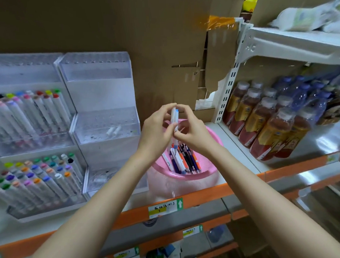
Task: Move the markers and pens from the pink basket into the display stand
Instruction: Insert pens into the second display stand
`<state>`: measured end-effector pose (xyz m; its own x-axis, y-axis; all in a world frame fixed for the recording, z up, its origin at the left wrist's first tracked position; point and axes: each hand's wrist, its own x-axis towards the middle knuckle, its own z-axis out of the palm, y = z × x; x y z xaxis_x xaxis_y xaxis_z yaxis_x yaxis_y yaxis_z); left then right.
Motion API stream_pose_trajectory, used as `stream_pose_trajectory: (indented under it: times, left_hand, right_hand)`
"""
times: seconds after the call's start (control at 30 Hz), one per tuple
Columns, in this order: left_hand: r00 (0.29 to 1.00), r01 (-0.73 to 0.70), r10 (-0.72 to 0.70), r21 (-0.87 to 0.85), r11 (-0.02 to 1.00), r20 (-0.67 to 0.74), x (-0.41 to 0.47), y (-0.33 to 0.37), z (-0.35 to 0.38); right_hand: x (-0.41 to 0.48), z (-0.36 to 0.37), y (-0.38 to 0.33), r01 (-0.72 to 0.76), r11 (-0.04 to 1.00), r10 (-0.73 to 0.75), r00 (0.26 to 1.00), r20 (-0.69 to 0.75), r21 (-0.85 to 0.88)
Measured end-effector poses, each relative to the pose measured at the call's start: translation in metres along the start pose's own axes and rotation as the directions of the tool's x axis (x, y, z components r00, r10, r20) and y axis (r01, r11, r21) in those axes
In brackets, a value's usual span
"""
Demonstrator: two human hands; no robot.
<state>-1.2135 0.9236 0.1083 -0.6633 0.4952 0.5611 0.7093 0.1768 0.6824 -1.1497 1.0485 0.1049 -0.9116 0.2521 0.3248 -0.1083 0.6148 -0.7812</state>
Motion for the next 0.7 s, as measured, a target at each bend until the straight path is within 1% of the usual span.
stream_pose_trajectory:
  times: [0.07, 0.3, 0.4, 0.53, 0.7]
  left_hand:
    - [0.999, -0.012, 0.012, -0.002, 1.000, -0.049, -0.002, 0.005, -0.019]
    - [0.985, 0.001, 0.012, 0.079, 0.997, -0.172, -0.010, 0.001, -0.096]
    - [0.978, -0.003, 0.027, 0.115, 0.993, -0.207, -0.015, -0.003, -0.128]
    - [0.967, 0.001, 0.038, 0.154, 0.988, -0.252, -0.019, -0.012, -0.172]
    - [0.947, 0.008, 0.035, 0.133, 0.991, -0.320, -0.023, -0.024, -0.222]
  right_hand:
    - [0.000, 0.003, -0.015, 0.052, 0.998, -0.052, 0.999, -0.010, 0.018]
    - [0.009, 0.029, -0.066, 0.171, 0.985, -0.171, 0.985, -0.017, 0.005]
    - [0.017, 0.046, -0.090, 0.229, 0.973, -0.229, 0.973, 0.002, 0.043]
    - [0.032, 0.073, -0.118, 0.266, 0.961, -0.268, 0.963, 0.025, 0.075]
    - [0.053, 0.115, -0.150, 0.311, 0.947, -0.313, 0.950, 0.012, 0.079]
